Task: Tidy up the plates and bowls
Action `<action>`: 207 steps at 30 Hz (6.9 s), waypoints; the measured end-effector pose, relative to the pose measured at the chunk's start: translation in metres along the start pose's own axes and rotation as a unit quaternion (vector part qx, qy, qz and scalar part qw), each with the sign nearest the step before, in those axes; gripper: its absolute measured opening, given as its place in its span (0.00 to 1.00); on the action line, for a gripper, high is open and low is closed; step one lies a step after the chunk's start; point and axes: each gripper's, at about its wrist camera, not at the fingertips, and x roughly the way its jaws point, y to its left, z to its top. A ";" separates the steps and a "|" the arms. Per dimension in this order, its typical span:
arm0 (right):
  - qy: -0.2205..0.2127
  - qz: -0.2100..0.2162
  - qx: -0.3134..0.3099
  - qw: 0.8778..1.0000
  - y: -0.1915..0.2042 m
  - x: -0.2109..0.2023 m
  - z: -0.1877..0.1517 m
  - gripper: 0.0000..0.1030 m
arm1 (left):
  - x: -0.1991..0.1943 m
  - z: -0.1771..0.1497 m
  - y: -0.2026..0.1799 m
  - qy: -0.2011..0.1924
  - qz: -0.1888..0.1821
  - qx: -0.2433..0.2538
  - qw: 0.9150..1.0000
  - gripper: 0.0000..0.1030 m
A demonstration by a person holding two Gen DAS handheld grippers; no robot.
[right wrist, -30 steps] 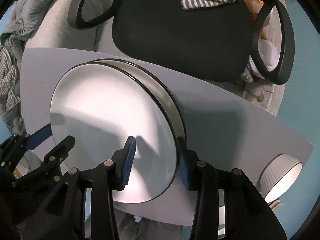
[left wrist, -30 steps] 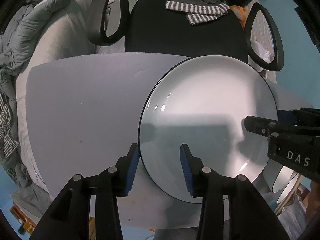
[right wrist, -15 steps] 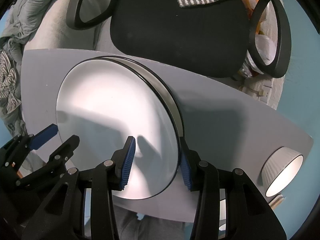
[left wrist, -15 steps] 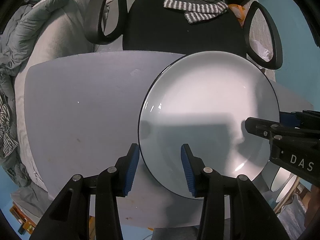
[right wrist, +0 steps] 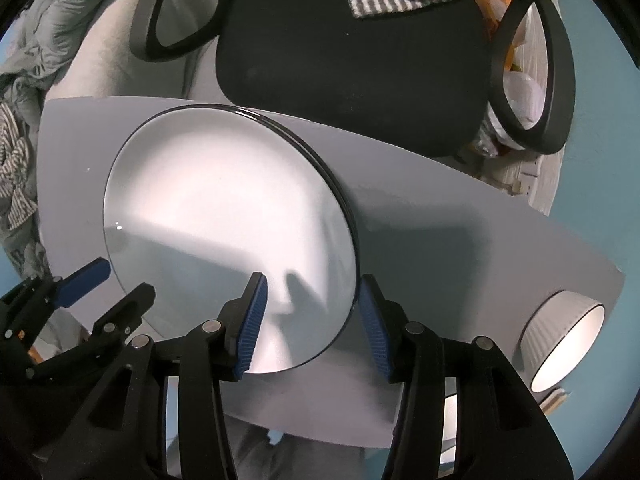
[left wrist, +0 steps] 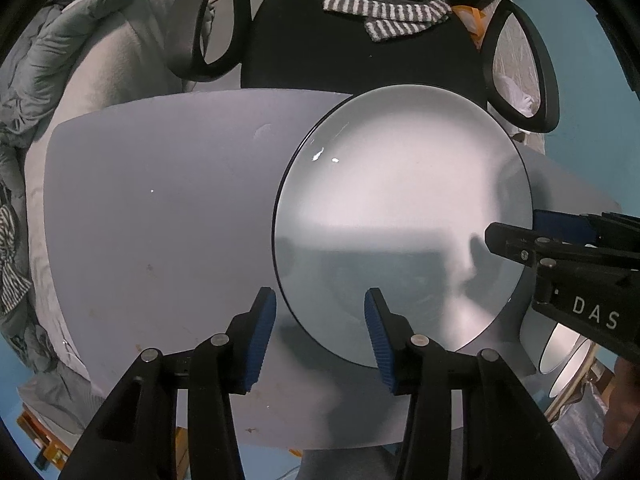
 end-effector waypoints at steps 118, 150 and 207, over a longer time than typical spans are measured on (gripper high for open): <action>-0.164 -0.004 0.096 0.982 -0.179 -0.002 -0.202 0.68 | 0.008 -0.103 -0.204 -0.139 -0.006 0.175 0.975 0.61; -0.119 0.014 0.065 0.991 -0.193 0.017 -0.191 0.19 | 0.046 -0.091 -0.209 -0.077 -0.023 0.142 0.987 0.37; -0.133 -0.008 0.064 0.989 -0.178 -0.032 -0.182 0.09 | 0.017 -0.095 -0.208 -0.067 -0.085 0.114 0.988 0.08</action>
